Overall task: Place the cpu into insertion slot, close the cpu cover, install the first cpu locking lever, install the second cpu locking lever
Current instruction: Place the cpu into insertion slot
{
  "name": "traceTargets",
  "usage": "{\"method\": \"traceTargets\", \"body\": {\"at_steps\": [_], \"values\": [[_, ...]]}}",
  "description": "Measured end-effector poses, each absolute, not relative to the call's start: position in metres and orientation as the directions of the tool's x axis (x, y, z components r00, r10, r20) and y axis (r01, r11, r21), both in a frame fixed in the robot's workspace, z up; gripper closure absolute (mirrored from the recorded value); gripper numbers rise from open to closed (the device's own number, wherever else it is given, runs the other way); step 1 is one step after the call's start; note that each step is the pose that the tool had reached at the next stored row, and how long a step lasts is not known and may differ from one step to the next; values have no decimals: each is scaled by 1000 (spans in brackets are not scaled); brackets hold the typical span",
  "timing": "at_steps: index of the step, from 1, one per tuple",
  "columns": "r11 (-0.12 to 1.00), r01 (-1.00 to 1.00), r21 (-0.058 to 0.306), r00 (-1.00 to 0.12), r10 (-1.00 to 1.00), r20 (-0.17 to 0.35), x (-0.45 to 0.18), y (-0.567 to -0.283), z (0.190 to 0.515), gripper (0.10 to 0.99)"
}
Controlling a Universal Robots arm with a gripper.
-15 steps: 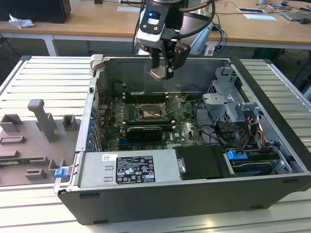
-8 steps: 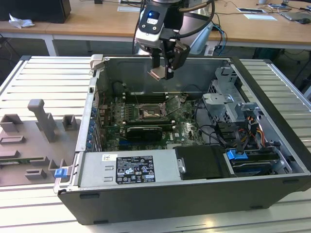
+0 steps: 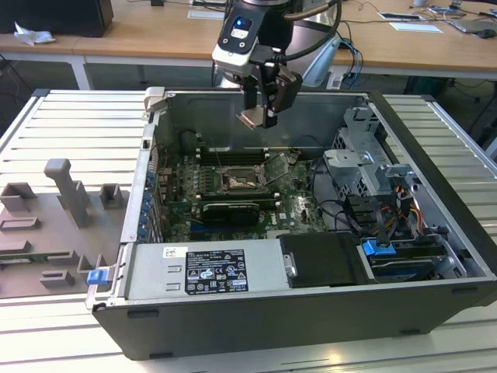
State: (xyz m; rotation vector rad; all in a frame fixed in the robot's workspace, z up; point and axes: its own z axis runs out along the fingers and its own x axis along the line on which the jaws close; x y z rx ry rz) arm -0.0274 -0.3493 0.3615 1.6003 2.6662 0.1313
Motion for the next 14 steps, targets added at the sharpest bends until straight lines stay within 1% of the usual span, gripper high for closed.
{"method": "traceTargets", "body": {"at_steps": [3,7,14], "values": [[418,904,87,-421,907,18,-27,-349,361,545],[292,953,87,-294,956,18,-27,-349,360,545],[184,979,87,-187,982,18,-27,-349,358,545]]}}
